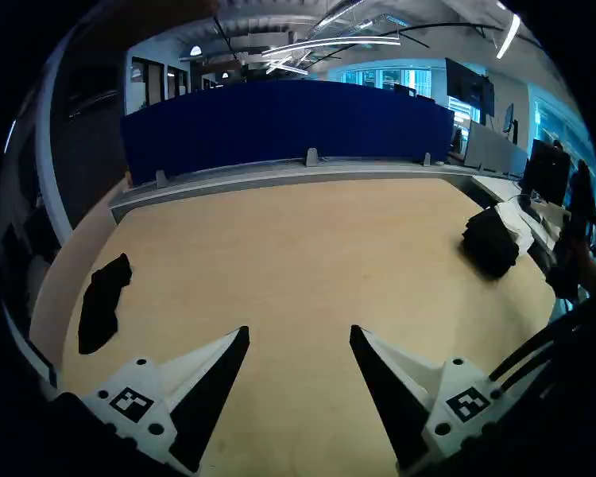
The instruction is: Fold towel
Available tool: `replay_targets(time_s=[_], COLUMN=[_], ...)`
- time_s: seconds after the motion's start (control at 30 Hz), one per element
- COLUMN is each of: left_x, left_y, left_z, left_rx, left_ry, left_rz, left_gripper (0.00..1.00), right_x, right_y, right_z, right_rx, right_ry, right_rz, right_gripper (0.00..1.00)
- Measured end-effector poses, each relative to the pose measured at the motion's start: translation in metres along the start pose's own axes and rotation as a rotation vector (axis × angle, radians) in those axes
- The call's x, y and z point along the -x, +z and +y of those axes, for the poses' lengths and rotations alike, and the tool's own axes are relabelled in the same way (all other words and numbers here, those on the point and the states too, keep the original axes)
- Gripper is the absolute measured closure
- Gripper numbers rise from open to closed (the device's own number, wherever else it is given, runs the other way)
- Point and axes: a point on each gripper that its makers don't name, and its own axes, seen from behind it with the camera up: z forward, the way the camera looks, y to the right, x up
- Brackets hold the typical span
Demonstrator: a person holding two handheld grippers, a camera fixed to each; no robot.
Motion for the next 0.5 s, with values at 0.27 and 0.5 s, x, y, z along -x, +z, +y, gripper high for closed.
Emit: replay_targets(time_s=[0.27,0.5], left_x=[-0.01,-0.023], left_y=[-0.004,-0.004], left_z=[-0.002,-0.007], left_rx=[0.004,-0.006], left_ry=[-0.022,-0.025], left_rz=[0.04,0.087], left_gripper=[0.06,0.06], right_x=[-0.019,-0.043], right_y=[-0.01,-0.012], right_z=[0.002,-0.008], right_rx=[0.032,0.05], right_ry=[0.037,0.001], right_rz=[0.084,0.157], right_gripper=[0.0,0.0])
